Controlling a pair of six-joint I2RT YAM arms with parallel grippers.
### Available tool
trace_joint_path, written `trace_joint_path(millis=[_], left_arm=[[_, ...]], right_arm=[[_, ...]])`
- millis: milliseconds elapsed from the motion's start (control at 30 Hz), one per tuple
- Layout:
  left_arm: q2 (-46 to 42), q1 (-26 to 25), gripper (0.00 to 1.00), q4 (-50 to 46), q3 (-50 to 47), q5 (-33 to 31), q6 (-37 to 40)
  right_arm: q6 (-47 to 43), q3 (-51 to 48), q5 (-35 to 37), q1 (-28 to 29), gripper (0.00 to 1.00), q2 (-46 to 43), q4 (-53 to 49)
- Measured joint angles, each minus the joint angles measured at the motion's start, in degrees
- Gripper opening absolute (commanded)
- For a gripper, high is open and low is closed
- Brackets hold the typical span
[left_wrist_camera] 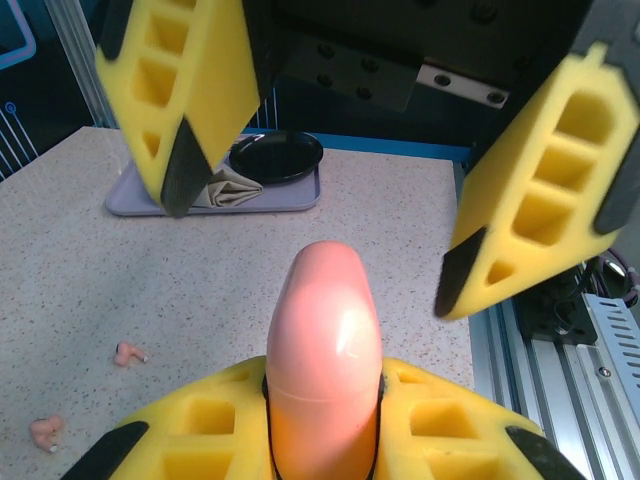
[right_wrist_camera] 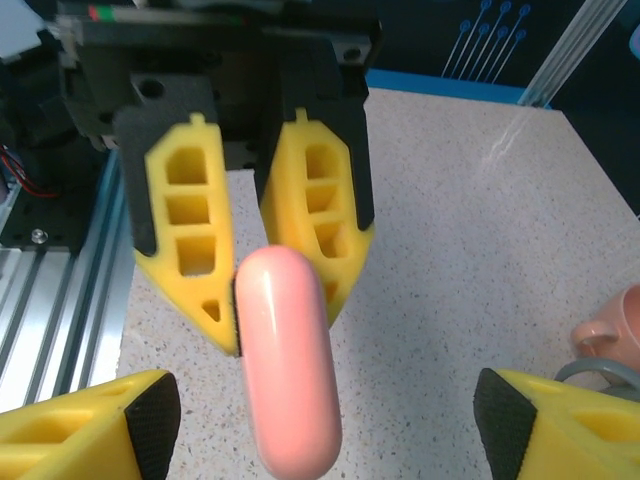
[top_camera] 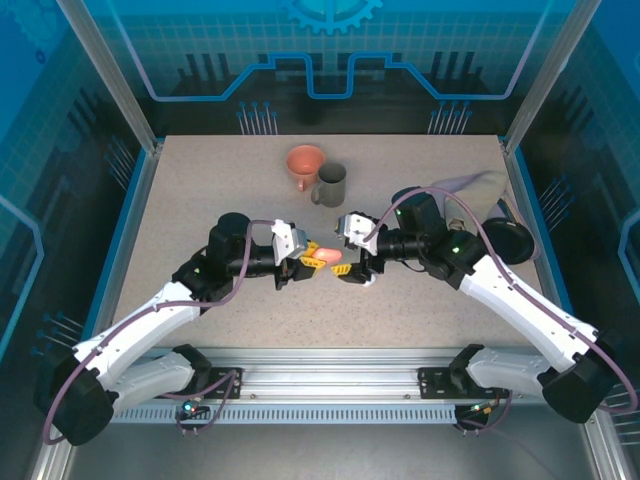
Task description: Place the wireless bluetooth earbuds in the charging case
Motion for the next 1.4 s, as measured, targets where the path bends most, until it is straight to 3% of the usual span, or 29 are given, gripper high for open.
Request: trace_joint_path(millis=[1400], left_arm=[[0.0,0.0,0.0,-0.96,0.02,-1.9,0.24]], right_arm=[[1.25,1.62,4.44,-1.79,0.71,0.33,1.68]])
